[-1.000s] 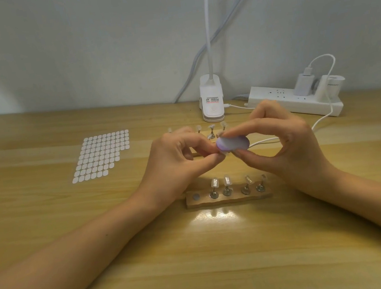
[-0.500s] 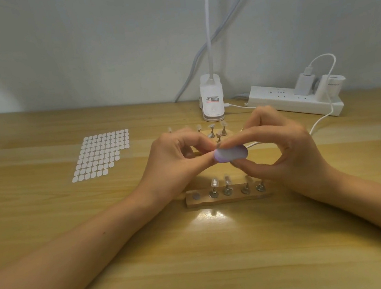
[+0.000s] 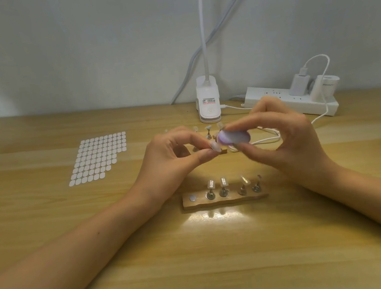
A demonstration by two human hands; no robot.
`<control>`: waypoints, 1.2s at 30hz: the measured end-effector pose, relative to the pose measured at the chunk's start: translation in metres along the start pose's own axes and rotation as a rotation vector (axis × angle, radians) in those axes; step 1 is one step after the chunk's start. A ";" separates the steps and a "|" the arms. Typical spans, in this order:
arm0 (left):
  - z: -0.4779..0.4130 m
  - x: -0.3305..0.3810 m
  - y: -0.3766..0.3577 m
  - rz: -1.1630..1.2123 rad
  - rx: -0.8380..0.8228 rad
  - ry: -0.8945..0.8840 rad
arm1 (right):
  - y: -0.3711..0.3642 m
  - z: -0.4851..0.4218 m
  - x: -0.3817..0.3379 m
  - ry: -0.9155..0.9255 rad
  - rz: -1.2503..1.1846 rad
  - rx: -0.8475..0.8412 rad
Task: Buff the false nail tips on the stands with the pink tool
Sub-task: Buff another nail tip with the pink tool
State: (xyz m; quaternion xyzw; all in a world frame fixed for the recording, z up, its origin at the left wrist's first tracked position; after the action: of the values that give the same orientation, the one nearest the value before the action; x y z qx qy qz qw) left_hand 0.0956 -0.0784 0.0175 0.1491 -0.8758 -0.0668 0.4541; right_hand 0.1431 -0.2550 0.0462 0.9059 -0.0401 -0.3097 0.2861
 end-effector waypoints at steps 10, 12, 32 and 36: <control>0.001 -0.002 -0.001 0.134 0.009 0.022 | -0.005 0.001 0.007 -0.159 -0.208 -0.018; 0.001 -0.005 -0.001 0.147 0.013 0.037 | -0.005 0.002 0.007 -0.166 -0.205 -0.019; 0.002 0.010 -0.002 -0.133 -0.016 -0.111 | -0.007 0.000 -0.003 0.002 -0.053 -0.019; 0.002 0.008 -0.002 -0.139 -0.006 -0.105 | -0.005 -0.001 0.000 -0.027 -0.029 0.002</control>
State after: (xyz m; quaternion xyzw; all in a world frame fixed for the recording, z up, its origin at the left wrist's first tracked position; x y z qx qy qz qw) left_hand 0.0900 -0.0823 0.0218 0.2045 -0.8858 -0.1088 0.4022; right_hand 0.1426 -0.2501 0.0438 0.9024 -0.0310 -0.3261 0.2799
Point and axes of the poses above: each hand's wrist, its own z-axis away from the middle knuckle, its own y-axis out of the back of the hand, x = y × z, the point moved 6 cm from there along -z, towards the middle knuckle, and after that the axes turned 12 degrees about -y, right-handed, at the moved point
